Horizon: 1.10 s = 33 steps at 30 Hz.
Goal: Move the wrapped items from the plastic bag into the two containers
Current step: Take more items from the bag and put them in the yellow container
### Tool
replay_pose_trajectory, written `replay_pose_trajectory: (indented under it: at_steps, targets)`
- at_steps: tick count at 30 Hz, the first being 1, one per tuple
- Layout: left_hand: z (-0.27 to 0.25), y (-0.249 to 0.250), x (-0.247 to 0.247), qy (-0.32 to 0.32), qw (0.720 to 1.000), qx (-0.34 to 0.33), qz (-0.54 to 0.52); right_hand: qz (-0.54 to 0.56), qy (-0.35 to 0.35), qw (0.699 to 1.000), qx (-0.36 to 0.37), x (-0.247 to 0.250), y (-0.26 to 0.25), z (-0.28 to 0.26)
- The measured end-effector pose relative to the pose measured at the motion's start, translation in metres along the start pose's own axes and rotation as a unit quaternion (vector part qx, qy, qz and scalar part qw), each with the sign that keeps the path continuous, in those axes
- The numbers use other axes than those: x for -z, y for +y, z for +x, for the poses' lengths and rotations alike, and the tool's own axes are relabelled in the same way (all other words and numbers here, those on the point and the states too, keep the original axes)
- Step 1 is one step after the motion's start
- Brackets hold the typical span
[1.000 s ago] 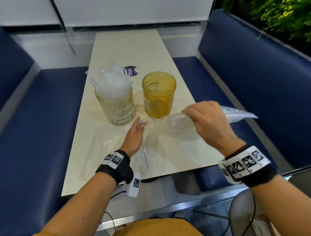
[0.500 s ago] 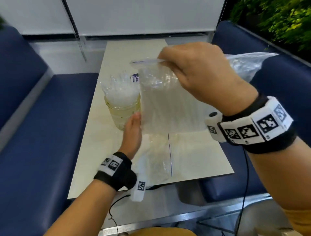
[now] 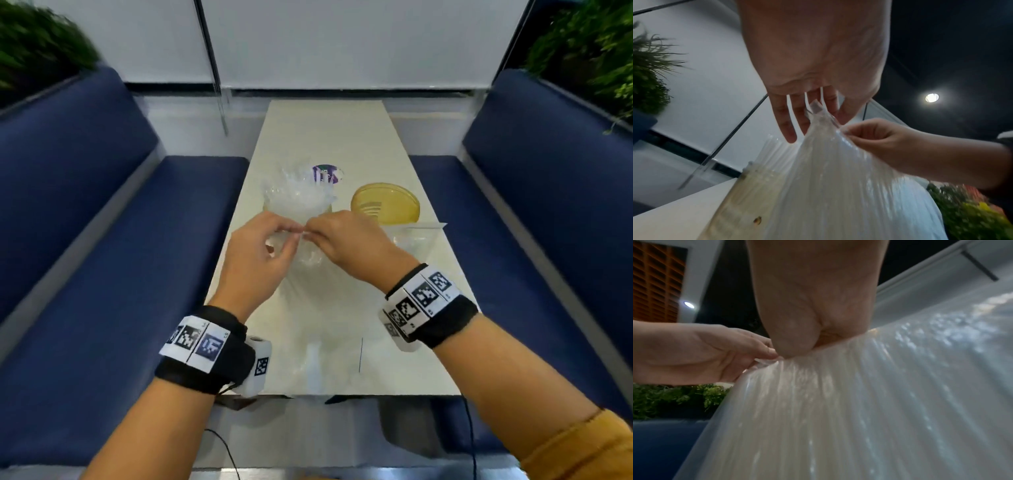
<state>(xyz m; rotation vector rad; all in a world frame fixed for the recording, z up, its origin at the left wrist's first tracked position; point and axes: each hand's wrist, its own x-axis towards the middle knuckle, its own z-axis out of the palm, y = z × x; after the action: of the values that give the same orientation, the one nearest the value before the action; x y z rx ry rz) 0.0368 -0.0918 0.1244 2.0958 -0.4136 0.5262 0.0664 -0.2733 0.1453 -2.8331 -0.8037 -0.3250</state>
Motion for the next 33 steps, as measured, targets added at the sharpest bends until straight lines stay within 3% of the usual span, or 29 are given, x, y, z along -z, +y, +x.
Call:
replay_pose_trajectory:
  at_steps: [3,6,19,27,33]
  targets:
    - [-0.003,-0.004,0.000,-0.001,0.999,-0.021,0.040,0.126,0.103,0.986,0.020,-0.007,0.006,-0.014]
    - [0.000,0.000,0.009,-0.007,0.997,-0.011,0.077,0.118,0.182,0.976,0.027,-0.003,0.021,-0.027]
    - [0.040,0.039,0.011,-0.188,0.964,-0.054,0.181,0.044,0.251,0.963,0.087,0.005,0.028,-0.047]
    - [0.037,0.045,0.005,-0.199,0.966,-0.005,0.167,-0.096,0.332,0.929,0.131,0.004,0.018,-0.056]
    - [0.046,0.048,0.005,-0.281,0.940,-0.041,0.187,-0.103,0.368,0.911,0.156,-0.008,0.015,-0.067]
